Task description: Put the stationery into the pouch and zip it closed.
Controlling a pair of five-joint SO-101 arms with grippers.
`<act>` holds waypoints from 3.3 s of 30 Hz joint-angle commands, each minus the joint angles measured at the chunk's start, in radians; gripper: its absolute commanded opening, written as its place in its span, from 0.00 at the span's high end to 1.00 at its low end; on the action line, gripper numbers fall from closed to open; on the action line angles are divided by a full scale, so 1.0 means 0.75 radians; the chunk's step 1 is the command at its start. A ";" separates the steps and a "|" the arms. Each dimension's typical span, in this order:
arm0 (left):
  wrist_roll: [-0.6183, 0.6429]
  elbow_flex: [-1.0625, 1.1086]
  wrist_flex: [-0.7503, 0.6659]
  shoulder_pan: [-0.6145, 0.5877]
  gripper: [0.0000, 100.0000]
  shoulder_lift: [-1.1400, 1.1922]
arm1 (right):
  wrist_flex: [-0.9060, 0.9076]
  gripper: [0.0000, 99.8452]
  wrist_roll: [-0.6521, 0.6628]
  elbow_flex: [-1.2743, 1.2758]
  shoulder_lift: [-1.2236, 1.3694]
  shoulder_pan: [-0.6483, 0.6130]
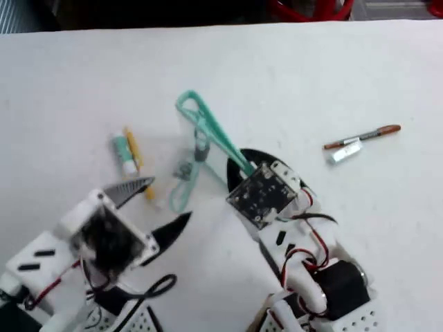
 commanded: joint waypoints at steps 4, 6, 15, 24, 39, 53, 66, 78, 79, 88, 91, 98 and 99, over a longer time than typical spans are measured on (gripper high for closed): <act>-0.401 -0.057 0.162 -0.048 0.74 -0.285 | 0.371 0.98 0.221 -0.475 0.005 -0.161; -0.405 -0.057 0.178 -0.048 0.74 -0.355 | 0.492 0.98 0.264 -0.587 0.032 -0.261; -0.405 -0.016 0.286 0.042 0.74 -0.492 | 0.885 0.98 0.344 -1.158 0.298 -0.566; -0.221 -0.025 0.176 0.103 0.74 -0.492 | 0.887 0.98 0.350 -1.322 0.332 -0.572; -0.108 0.299 -0.215 -0.128 0.74 -0.492 | 0.887 0.98 0.479 -1.320 0.306 -0.819; -0.106 0.299 -0.215 0.114 0.74 -0.492 | 0.873 0.98 0.618 -1.232 0.343 -0.821; -0.104 0.223 -0.145 0.275 0.77 -0.492 | 0.778 0.98 0.606 -1.172 0.343 -0.813; -0.029 0.213 -0.147 0.279 0.98 -0.494 | 0.617 0.98 0.538 -0.876 0.339 -0.596; -0.014 0.213 -0.147 0.279 0.98 -0.494 | 0.576 0.98 0.538 -0.810 0.332 -0.584; 0.000 0.225 -0.162 0.271 0.98 -0.494 | 0.306 0.79 0.272 -0.505 0.339 -0.326; 0.000 0.239 -0.166 0.271 0.98 -0.488 | 0.310 0.61 0.217 -0.477 0.330 -0.253; 0.221 0.507 -0.415 0.181 0.98 -0.486 | 0.328 0.67 0.209 -0.473 0.330 -0.236; 0.237 0.571 -0.473 0.142 0.98 -0.486 | 0.332 0.68 0.209 -0.473 0.330 -0.234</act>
